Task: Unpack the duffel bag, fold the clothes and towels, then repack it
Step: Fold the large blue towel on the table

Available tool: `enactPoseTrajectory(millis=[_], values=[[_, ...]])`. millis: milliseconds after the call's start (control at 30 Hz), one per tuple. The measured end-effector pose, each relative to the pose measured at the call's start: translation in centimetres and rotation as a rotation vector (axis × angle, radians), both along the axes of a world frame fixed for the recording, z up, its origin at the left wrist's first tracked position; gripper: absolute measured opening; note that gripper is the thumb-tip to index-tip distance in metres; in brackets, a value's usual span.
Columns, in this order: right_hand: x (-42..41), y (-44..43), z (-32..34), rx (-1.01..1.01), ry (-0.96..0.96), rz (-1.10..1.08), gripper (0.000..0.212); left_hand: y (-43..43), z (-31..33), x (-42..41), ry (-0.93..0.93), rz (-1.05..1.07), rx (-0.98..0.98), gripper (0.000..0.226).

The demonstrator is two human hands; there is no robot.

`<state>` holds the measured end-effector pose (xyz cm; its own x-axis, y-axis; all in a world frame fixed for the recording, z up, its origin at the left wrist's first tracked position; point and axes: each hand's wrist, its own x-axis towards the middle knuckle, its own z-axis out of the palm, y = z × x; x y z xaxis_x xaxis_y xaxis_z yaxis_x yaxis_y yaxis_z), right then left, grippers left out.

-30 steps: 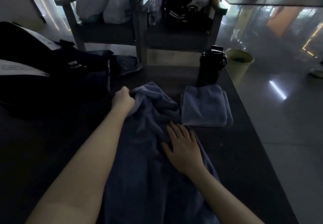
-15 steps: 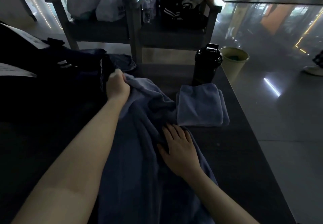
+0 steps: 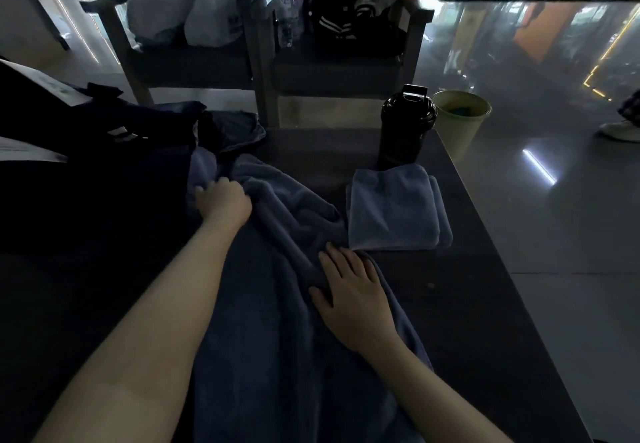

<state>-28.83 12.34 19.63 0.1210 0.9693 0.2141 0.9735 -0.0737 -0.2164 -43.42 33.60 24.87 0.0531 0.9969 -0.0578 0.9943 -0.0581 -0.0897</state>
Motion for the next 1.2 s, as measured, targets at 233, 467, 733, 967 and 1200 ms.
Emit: enactPoseTrajectory(millis=[233, 467, 733, 967, 1200], values=[[0.0, 0.1, -0.4, 0.030, -0.006, 0.004, 0.054, 2.3, 1.9, 4.7, -0.217, -0.322, 0.124, 0.048], [0.0, 0.0, -0.4, 0.064, -0.002, -0.004, 0.053, 3.1, 2.6, 8.4, 0.055, -0.477, -0.294, 0.042], [-0.1, 0.0, -0.5, 0.080, 0.031, 0.000, 0.052, 1.6, 4.9, 8.3, 0.208, -0.430, -0.134, 0.026], [0.0, 0.0, 0.0, 0.119, 0.022, 0.020, 0.045, -1.1, 1.4, 6.2, -0.190, -0.565, 0.273, 0.024], [0.0, 0.0, -0.1, 0.118, 0.055, 0.026, 0.044, -0.3, 0.5, 5.7, -0.054, -0.444, 0.064, 0.031]])
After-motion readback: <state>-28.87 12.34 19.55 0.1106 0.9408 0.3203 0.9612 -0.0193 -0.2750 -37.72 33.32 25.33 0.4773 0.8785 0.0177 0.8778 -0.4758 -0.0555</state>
